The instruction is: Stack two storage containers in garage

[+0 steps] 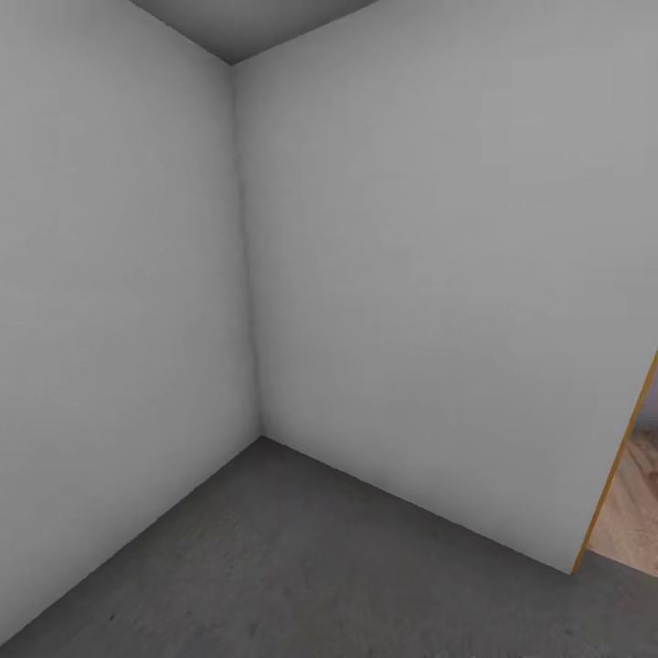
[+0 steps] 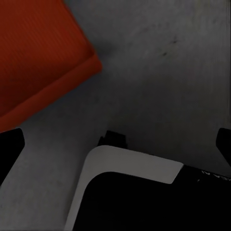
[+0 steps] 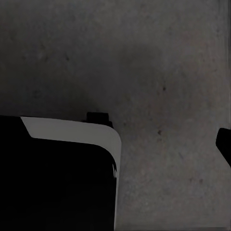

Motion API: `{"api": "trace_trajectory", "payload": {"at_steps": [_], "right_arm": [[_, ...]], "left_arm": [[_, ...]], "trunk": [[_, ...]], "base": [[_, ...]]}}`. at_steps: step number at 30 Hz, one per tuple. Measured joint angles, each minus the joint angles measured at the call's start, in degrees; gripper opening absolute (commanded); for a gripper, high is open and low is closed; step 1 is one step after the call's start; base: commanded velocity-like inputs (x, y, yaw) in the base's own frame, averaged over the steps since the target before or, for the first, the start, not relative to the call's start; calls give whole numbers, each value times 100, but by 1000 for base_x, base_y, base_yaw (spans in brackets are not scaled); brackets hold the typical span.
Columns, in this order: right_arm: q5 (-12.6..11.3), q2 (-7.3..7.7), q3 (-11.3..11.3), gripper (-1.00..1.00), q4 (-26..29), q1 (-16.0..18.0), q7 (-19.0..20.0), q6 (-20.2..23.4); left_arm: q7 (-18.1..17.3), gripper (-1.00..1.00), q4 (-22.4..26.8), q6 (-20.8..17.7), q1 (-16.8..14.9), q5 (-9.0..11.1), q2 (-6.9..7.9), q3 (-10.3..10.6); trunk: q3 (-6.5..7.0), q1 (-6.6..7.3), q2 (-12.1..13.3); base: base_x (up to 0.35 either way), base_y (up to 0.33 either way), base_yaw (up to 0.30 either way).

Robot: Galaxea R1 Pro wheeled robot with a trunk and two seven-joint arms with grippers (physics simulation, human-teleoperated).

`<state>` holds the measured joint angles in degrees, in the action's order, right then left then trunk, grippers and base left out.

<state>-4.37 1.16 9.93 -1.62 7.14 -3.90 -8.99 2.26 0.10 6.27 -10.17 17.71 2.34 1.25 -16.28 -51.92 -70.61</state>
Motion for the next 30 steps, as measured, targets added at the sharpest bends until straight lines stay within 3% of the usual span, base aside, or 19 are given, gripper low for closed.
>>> {"api": "trace_trajectory", "payload": {"at_steps": [6,30], "right_arm": [[-8,3,-11,100,0,3,-7,7],[-17,12,-12,100,1,1,1,7]], "left_arm": [[0,100,4,24,0,-12,-83,0],[0,100,9,43,-2,-7,-78,-8]], "trunk": [[42,0,0],[190,0,0]], "base": [[0,0,-207],[0,0,-236]]}}
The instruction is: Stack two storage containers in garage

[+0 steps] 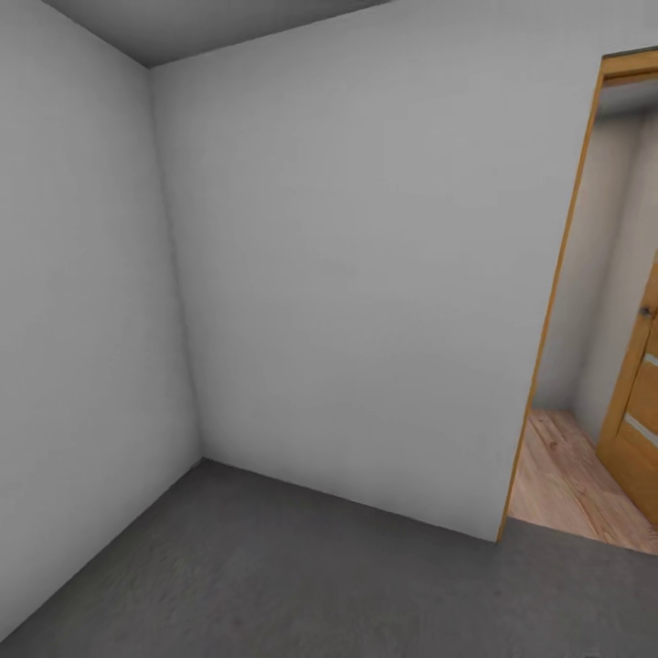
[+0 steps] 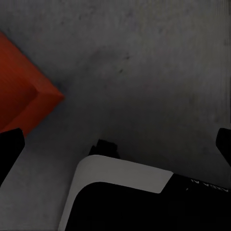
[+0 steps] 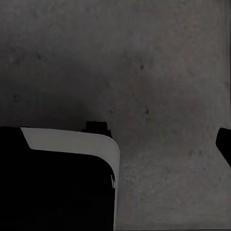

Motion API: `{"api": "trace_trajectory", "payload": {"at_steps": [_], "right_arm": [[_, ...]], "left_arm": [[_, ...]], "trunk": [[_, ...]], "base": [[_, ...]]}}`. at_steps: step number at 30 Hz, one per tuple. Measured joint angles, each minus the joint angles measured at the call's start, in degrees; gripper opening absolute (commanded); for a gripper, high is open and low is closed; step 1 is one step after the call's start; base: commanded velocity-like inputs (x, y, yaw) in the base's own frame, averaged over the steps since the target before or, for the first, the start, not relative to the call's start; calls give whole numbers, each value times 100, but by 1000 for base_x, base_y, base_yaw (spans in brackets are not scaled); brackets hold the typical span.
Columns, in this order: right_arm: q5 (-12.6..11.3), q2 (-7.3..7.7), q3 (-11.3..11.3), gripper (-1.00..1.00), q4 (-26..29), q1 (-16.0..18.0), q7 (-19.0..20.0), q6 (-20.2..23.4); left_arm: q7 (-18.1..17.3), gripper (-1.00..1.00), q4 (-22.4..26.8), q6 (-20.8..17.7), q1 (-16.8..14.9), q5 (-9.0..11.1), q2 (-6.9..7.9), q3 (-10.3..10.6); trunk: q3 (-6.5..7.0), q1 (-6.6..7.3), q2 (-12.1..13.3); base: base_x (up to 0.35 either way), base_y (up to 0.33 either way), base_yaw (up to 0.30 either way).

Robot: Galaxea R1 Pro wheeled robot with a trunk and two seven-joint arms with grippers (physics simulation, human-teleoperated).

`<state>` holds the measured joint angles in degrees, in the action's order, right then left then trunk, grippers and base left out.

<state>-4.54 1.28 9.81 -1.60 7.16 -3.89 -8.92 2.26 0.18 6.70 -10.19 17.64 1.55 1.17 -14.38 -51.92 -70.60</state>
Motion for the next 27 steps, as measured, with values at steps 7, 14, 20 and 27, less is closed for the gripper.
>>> {"api": "trace_trajectory", "payload": {"at_steps": [7,14,20,27], "right_arm": [[0,5,0,100,-2,4,0,0],[0,6,0,100,-3,2,0,0],[2,6,8,100,-2,-3,8,-3],[3,6,9,100,1,0,9,-1]], "left_arm": [[0,100,0,0,1,-21,-5,0],[0,100,10,0,1,-5,-6,-17],[-7,100,21,0,0,12,-8,-43],[-8,100,9,0,1,19,-6,-40]], "trunk": [[17,0,0],[19,0,0],[19,0,0],[19,0,0]], "base": [[0,0,-283],[0,0,-292],[0,0,-294],[0,0,-294]]}}
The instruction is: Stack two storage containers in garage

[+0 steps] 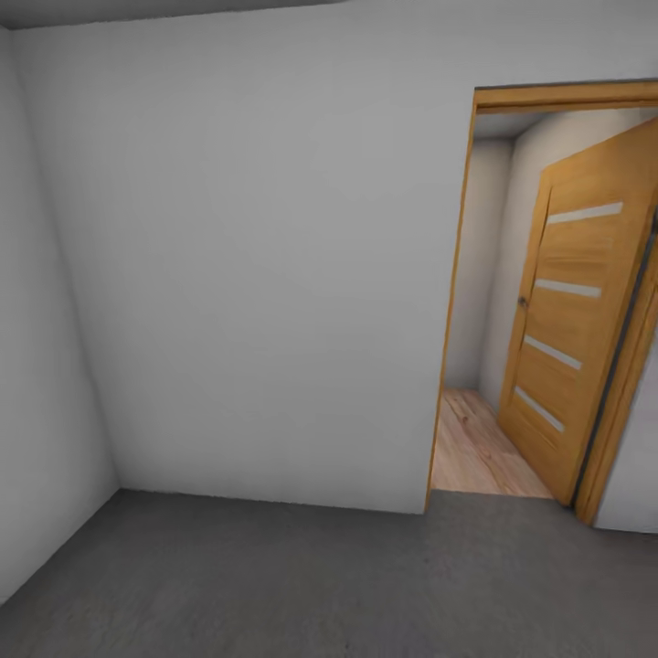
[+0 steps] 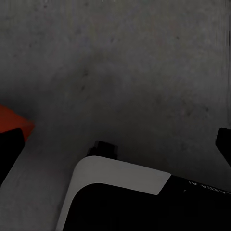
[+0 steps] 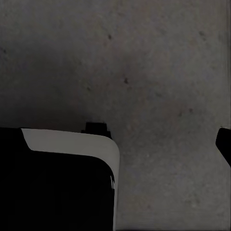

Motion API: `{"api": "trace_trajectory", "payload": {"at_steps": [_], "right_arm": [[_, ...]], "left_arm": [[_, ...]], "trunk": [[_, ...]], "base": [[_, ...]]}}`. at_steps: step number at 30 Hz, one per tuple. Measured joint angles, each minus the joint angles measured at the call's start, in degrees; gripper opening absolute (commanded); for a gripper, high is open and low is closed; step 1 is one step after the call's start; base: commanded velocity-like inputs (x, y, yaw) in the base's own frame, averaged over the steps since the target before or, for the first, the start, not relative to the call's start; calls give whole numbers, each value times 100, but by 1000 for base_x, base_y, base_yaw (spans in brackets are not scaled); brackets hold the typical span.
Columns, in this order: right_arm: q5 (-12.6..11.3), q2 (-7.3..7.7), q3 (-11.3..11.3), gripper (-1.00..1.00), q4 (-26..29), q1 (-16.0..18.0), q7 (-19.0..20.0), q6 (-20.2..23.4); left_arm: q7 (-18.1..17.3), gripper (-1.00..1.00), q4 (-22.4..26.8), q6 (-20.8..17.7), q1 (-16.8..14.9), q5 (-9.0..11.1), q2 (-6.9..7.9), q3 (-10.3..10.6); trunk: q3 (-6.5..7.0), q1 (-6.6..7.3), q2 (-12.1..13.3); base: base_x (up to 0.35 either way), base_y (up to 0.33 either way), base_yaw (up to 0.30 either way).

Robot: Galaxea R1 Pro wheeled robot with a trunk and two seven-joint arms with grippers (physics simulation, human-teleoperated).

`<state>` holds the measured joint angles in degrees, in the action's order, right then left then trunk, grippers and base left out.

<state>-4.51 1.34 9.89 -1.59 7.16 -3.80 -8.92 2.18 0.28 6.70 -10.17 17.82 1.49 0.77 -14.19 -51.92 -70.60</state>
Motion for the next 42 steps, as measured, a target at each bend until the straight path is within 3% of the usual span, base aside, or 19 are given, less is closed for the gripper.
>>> {"api": "trace_trajectory", "payload": {"at_steps": [24,42], "right_arm": [[87,8,31,100,0,0,23,-1],[18,10,20,100,0,2,20,-3]], "left_arm": [[-2,100,0,0,-1,-9,0,8],[-1,100,0,0,0,-9,0,8]], "trunk": [[-15,0,0],[-66,0,0]], "base": [[0,0,-294],[0,0,-294]]}}
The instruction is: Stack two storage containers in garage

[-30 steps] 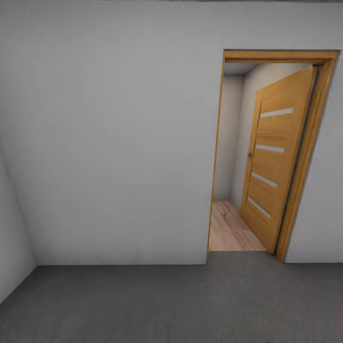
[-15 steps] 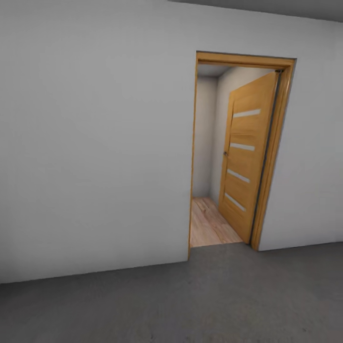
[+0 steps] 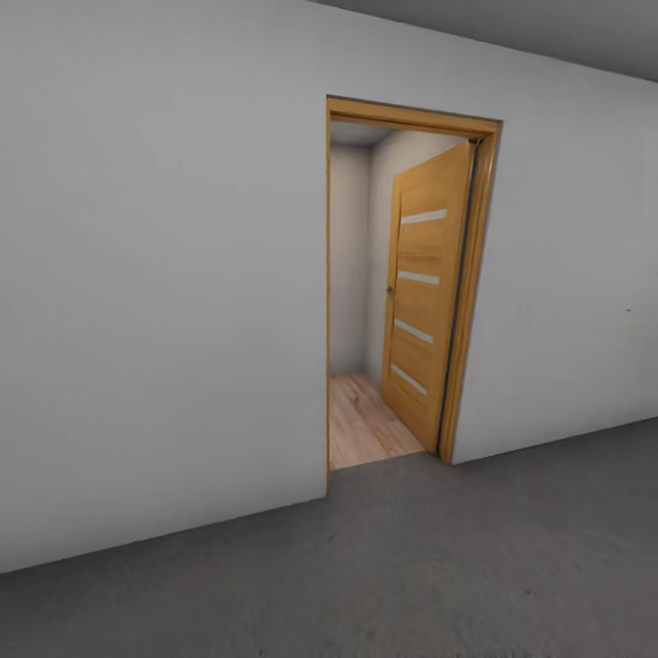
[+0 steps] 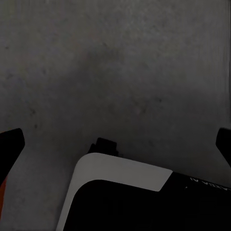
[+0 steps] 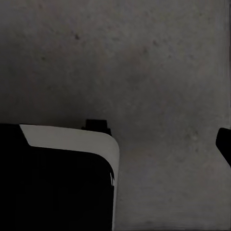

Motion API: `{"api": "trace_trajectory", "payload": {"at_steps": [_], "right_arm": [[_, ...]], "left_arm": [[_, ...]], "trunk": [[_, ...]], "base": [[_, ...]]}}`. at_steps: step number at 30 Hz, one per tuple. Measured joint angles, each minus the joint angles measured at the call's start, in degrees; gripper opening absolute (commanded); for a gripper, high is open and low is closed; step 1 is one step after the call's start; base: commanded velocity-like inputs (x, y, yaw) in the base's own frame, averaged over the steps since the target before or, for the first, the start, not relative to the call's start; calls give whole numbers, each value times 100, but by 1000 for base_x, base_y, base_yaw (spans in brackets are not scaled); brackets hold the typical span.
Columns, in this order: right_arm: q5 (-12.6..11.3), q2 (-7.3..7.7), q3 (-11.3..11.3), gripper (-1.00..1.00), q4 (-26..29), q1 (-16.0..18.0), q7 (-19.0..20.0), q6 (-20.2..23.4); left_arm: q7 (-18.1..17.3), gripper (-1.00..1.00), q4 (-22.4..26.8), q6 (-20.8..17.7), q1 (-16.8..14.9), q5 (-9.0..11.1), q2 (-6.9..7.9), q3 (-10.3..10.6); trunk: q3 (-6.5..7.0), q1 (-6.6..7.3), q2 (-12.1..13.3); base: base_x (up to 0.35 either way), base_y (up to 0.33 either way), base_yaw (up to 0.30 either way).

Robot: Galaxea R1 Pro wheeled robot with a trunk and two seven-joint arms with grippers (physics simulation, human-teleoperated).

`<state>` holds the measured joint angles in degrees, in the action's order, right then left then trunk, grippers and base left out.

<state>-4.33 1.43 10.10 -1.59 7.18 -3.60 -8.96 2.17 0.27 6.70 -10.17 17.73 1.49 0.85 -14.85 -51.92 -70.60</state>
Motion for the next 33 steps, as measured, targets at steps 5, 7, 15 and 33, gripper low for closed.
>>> {"api": "trace_trajectory", "payload": {"at_steps": [5,7,15,33], "right_arm": [[-8,-1,-8,100,0,1,-2,-4],[-10,-1,-10,100,0,2,-2,-5],[-13,-1,-11,100,-3,3,-2,-5],[-28,-5,-20,100,-8,2,-12,-9]], "left_arm": [[-1,100,0,0,0,0,0,0],[-1,100,0,0,0,0,0,0],[0,100,0,0,0,0,0,0],[-4,100,0,0,-3,-6,0,0]], "trunk": [[-14,0,0],[-19,0,0],[-39,0,0],[-46,0,0]], "base": [[0,0,-294],[0,0,-294],[0,0,-294],[0,0,-294]]}}
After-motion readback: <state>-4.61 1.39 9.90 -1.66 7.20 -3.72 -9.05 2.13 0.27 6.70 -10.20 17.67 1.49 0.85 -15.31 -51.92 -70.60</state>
